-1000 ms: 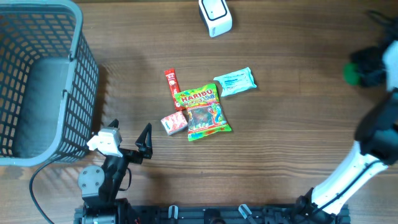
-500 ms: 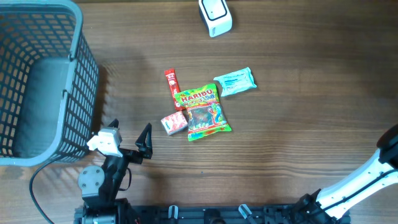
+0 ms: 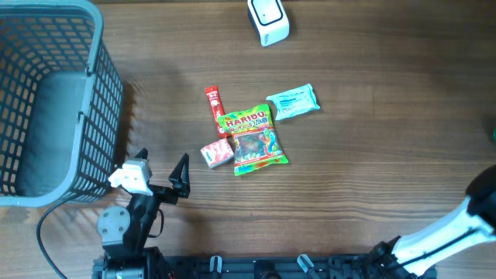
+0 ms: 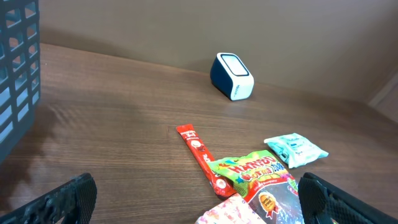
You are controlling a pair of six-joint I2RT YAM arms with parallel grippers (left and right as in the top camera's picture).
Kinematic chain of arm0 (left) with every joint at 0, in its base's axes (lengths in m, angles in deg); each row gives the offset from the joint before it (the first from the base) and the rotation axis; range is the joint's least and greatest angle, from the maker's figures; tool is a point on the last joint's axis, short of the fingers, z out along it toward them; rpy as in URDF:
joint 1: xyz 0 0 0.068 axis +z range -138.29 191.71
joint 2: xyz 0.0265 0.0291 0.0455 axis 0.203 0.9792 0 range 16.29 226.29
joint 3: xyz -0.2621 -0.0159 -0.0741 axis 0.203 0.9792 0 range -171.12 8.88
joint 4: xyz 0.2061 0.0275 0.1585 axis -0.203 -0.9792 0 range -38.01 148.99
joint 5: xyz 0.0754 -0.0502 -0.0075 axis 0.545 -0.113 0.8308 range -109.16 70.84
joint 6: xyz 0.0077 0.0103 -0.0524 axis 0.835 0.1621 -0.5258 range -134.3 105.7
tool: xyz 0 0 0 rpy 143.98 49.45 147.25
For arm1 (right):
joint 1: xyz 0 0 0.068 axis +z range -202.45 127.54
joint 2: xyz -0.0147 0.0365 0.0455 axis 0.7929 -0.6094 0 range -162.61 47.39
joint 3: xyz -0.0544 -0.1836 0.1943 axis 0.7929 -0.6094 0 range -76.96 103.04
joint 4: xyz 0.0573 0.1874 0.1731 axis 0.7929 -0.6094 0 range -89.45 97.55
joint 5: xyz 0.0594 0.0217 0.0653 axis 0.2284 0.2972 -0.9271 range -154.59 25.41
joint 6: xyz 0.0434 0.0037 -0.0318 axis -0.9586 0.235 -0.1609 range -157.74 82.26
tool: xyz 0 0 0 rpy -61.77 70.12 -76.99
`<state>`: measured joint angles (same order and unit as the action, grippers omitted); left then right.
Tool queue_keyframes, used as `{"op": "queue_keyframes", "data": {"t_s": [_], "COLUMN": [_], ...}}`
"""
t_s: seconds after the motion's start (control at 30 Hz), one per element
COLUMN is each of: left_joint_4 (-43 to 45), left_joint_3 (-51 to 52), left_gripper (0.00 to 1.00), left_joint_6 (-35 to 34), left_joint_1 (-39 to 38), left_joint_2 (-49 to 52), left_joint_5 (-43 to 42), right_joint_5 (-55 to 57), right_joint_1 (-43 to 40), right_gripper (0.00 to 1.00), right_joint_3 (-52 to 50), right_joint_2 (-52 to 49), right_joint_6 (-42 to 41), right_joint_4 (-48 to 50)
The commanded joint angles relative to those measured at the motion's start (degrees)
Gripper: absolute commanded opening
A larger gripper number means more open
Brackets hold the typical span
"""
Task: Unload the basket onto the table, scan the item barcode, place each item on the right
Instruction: 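Reach to the wet-wipe pack and grasp it with the right gripper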
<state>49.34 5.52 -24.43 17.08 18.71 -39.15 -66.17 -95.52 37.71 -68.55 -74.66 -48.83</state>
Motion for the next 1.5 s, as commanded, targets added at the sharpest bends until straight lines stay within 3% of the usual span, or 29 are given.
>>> {"op": "queue_keyframes", "data": {"t_s": [0.0, 0.1, 0.17, 0.33, 0.43, 0.53, 0.73, 1.0, 1.13, 1.23, 1.27, 1.43, 1.47], "left_joint_4": [-0.1, -0.1, -0.1, -0.1, -0.1, -0.1, -0.1, -0.1, -0.1, -0.1, -0.1, -0.1, -0.1], "left_joint_3": [0.2, 0.2, 0.2, 0.2, 0.2, 0.2, 0.2, 0.2, 0.2, 0.2, 0.2, 0.2, 0.2], "left_gripper": [1.00, 1.00, 1.00, 1.00, 1.00, 1.00, 1.00, 1.00, 1.00, 1.00, 1.00, 1.00, 1.00], "left_joint_6": [0.9, 0.9, 0.9, 0.9, 0.9, 0.9, 0.9, 0.9, 0.9, 0.9, 0.9, 0.9, 0.9], "left_joint_1": [0.3, 0.3, 0.3, 0.3, 0.3, 0.3, 0.3, 0.3, 0.3, 0.3, 0.3, 0.3, 0.3], "left_joint_2": [0.0, 0.0, 0.0, 0.0, 0.0, 0.0, 0.0, 0.0, 0.0, 0.0, 0.0, 0.0, 0.0], "left_joint_5": [0.3, 0.3, 0.3, 0.3, 0.3, 0.3, 0.3, 0.3, 0.3, 0.3, 0.3, 0.3, 0.3], "right_joint_5": [-15.5, -15.5, -13.0, -0.6, 6.4, 21.6, 37.1, 35.9, 28.5, 25.8, 25.8, 22.4, 17.9], "right_joint_1": [10.3, 21.8, 34.3, 53.4, 63.4, 72.8, 79.3, 76.2, 74.2, 73.8, 73.8, 73.7, 73.6], "right_gripper": [1.00, 1.00, 0.99, 0.99, 1.00, 1.00, 1.00, 0.98, 0.63, 0.46, 0.35, 0.05, 0.04], "right_joint_3": [2.3, 1.2, -2.2, -10.2, -11.8, -11.8, -11.8, -11.8, -12.1, -12.1, -12.1, -7.1, -3.7], "right_joint_2": [7.7, 7.2, 5.6, 0.9, -2.4, -6.0, -14.0, -16.6, -18.7, -21.2, -21.5, -20.0, -19.0], "right_joint_6": [3.6, 10.2, 12.5, 2.6, 14.3, 16.4, 15.4, 15.3, 12.7, 11.8, 10.2, 7.0, 8.7], "right_joint_4": [-4.8, -11.0, -15.1, -13.5, -7.9, -5.8, -2.0, 2.1, 2.1, 1.4, 0.5, -7.3, -9.9]}}
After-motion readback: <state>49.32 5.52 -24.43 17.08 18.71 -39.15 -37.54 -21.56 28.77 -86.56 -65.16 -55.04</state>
